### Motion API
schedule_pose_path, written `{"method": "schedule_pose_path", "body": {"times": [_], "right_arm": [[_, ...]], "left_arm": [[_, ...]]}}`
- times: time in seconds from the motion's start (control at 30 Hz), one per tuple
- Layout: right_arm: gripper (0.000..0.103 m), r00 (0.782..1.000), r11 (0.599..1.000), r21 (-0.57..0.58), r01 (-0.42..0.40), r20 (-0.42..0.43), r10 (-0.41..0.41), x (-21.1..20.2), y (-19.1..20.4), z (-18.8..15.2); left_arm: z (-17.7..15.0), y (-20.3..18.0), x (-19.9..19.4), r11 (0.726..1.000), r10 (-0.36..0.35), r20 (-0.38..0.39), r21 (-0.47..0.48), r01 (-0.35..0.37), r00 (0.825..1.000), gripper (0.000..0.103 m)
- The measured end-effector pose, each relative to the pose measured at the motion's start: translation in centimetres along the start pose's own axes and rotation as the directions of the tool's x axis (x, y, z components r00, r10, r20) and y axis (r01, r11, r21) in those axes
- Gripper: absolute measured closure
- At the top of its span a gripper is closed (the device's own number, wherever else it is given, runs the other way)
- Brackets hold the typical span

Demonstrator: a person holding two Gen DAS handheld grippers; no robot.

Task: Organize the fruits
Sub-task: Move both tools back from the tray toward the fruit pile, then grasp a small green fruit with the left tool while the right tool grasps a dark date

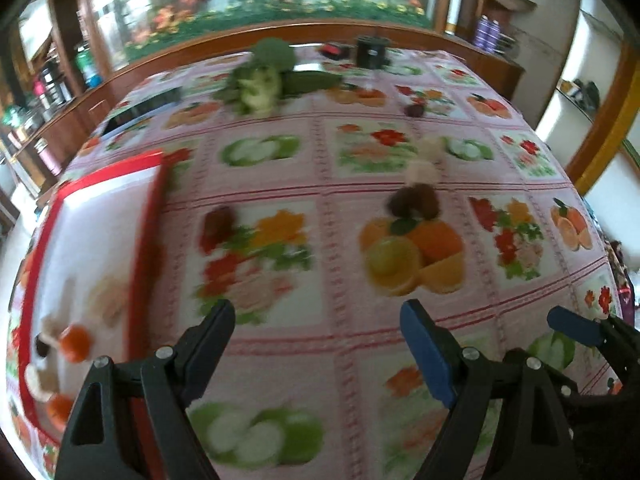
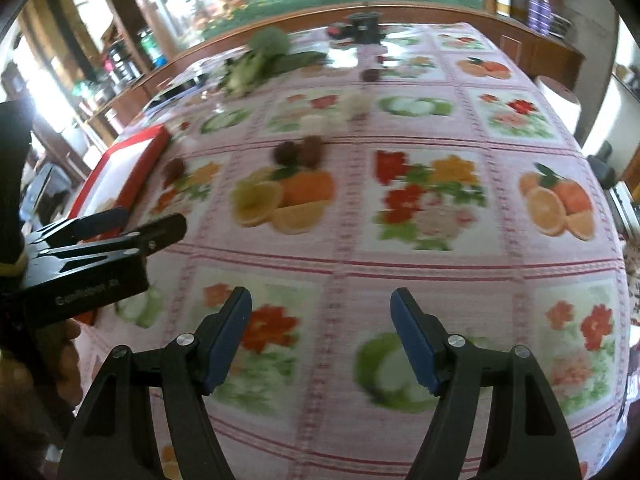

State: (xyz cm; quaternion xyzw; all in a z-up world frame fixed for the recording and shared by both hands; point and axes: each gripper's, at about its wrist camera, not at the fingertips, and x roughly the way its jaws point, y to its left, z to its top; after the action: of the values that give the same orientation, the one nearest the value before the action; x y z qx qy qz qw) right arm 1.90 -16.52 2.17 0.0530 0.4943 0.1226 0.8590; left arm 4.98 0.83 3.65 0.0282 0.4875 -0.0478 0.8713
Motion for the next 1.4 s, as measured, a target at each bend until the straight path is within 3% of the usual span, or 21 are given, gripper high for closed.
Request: {"method": "schedule_pose_path", "body": {"times": [0.17, 0.3, 0.37, 0.5, 0.57, 0.8, 1.07, 1.17, 1.33, 1.4], "right_arm": [[0.031, 1.000, 1.000, 0.010, 0.011, 0.002, -0.011, -0.3, -2.0, -0.2], [0.031, 1.000, 1.000, 0.018, 0.005, 0.002, -0.005, -0.4, -3.2, -0.3], [0.031, 1.000, 1.000, 0.026, -0.002, 0.005, 0.002, -0.5, -3.7, 0.0], [0.031, 1.000, 1.000, 0.028, -0.008, 0.017, 0.008, -0.4, -4.2, 1.0], [0.031, 1.000, 1.000, 0.027, -0.012, 0.021, 0.012, 0.0, -4.2, 1.8], [0.031, 0.996, 0.997, -0.039, -0.071, 0.042, 0.073, 3.0, -2.6, 5.9], [0.035, 0.995, 0.981, -0.166, -0.096, 0.005, 0.098, 7.0, 0.5, 8.4], [0.045, 0.997, 0.974, -0.214, -0.076, 0.006, 0.079, 7.6, 1.2, 8.8], [0.082, 0.998, 0.965, -0.257, -0.058, 0.007, 0.062, 7.9, 1.4, 9.2], [0.082, 0.999, 0.963, -0.267, -0.044, 0.010, 0.048, 7.8, 1.5, 9.1]], "left_arm": [[1.2, -2.0, 2.0, 0.999, -0.019, -0.021, 0.027, 0.020, 1.000, 0.016], [1.7, -2.2, 3.1, 0.999, -0.045, -0.034, -0.012, 0.044, 0.998, 0.020], [1.8, -2.2, 3.8, 0.998, -0.055, -0.042, -0.027, 0.054, 0.998, 0.038], [1.7, -2.3, 3.8, 0.998, -0.052, -0.013, -0.018, 0.052, 0.999, 0.059], [1.8, -2.1, 3.8, 0.995, -0.092, -0.002, -0.027, 0.092, 0.996, 0.076], [0.5, -1.4, 2.7, 0.995, -0.088, -0.001, -0.045, 0.088, 0.996, 0.076], [-1.1, 1.5, 1.3, 0.990, -0.089, -0.002, -0.106, 0.088, 0.996, 0.076], [-1.6, 2.2, 1.1, 0.987, -0.096, -0.002, -0.127, 0.095, 0.995, 0.076], [-2.0, 2.7, 1.4, 0.982, -0.115, -0.011, -0.154, 0.112, 0.993, 0.075], [-2.0, 2.7, 1.4, 0.982, -0.114, -0.009, -0.153, 0.111, 0.993, 0.075]]}}
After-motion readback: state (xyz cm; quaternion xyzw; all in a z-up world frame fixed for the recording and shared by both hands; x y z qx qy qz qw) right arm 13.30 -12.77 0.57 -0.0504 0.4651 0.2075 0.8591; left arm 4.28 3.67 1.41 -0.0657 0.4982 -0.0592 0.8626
